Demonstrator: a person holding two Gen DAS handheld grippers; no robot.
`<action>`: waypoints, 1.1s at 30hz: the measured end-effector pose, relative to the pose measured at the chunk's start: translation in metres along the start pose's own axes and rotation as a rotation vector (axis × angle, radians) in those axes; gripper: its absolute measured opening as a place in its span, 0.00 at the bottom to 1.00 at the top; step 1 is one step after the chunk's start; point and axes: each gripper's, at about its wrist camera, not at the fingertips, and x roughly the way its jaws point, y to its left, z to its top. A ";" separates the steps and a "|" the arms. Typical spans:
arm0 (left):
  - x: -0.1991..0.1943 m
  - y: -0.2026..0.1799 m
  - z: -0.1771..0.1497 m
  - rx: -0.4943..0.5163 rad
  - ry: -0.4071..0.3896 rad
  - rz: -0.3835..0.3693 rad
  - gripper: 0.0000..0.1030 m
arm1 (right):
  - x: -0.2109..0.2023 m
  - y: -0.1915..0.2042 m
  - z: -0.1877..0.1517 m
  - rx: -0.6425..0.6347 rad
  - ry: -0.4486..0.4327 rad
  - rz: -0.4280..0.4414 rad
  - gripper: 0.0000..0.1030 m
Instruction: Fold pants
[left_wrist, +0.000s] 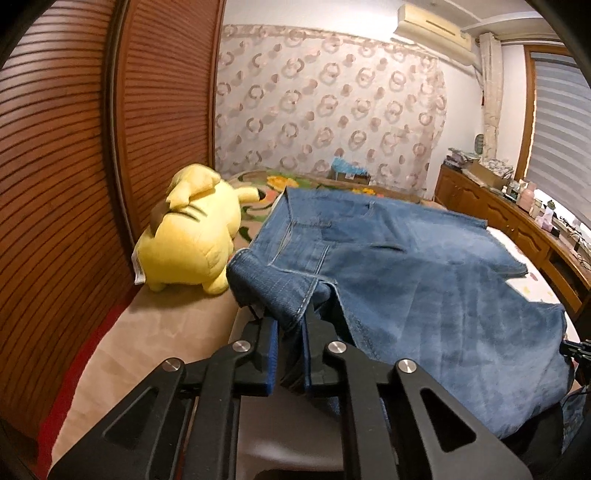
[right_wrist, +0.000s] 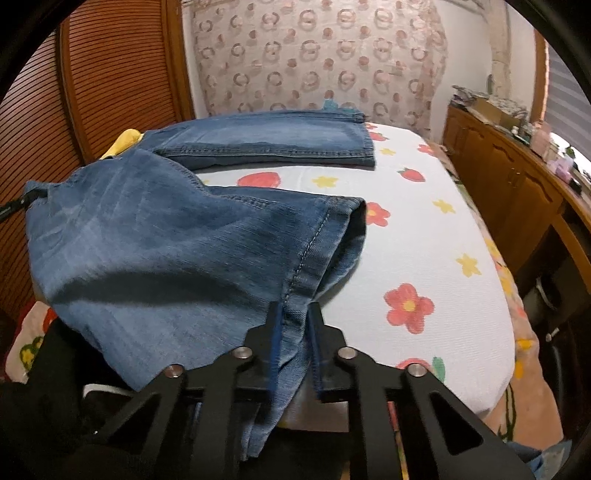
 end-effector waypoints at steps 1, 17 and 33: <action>-0.002 -0.002 0.004 0.005 -0.012 -0.006 0.11 | -0.001 0.000 0.002 -0.003 -0.001 0.008 0.07; -0.015 -0.031 0.057 0.041 -0.138 -0.075 0.11 | -0.055 0.014 0.086 -0.127 -0.213 0.057 0.05; -0.007 -0.032 0.044 0.052 -0.092 -0.070 0.11 | 0.050 0.017 0.074 -0.123 -0.043 0.060 0.07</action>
